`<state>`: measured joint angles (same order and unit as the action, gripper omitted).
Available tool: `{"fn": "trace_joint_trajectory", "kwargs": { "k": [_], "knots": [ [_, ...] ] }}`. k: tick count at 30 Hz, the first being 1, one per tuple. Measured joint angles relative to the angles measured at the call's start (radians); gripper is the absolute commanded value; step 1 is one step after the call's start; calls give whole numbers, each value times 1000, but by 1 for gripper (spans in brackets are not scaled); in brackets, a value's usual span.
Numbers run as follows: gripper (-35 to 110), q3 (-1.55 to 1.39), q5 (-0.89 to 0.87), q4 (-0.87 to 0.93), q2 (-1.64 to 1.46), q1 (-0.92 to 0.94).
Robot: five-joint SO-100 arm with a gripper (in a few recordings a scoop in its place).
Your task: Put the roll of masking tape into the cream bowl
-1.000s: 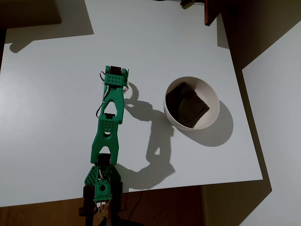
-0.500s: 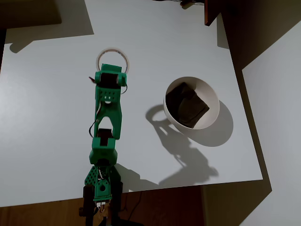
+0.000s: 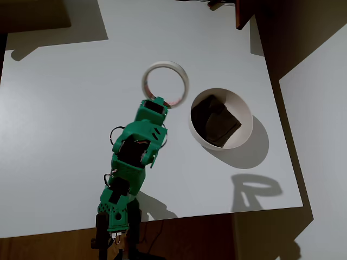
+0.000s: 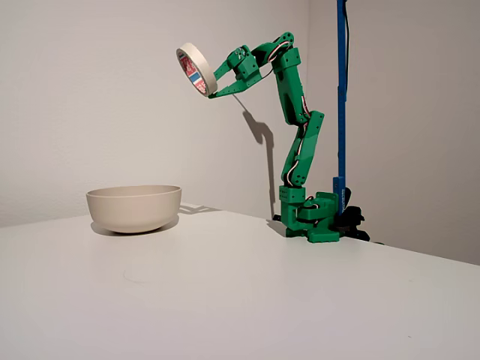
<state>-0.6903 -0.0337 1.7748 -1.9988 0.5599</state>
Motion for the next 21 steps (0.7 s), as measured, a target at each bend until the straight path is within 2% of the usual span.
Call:
{"fn": "trace_joint_trajectory", "kwargs": {
  "k": [6,12,17,21],
  "knots": [
    [-8,0,29,-20,77,219],
    [-8,0,31,-153,282,390],
    [-8,0,51,-282,492,460],
    [-8,41,66,-316,675,463]
  ]
}}
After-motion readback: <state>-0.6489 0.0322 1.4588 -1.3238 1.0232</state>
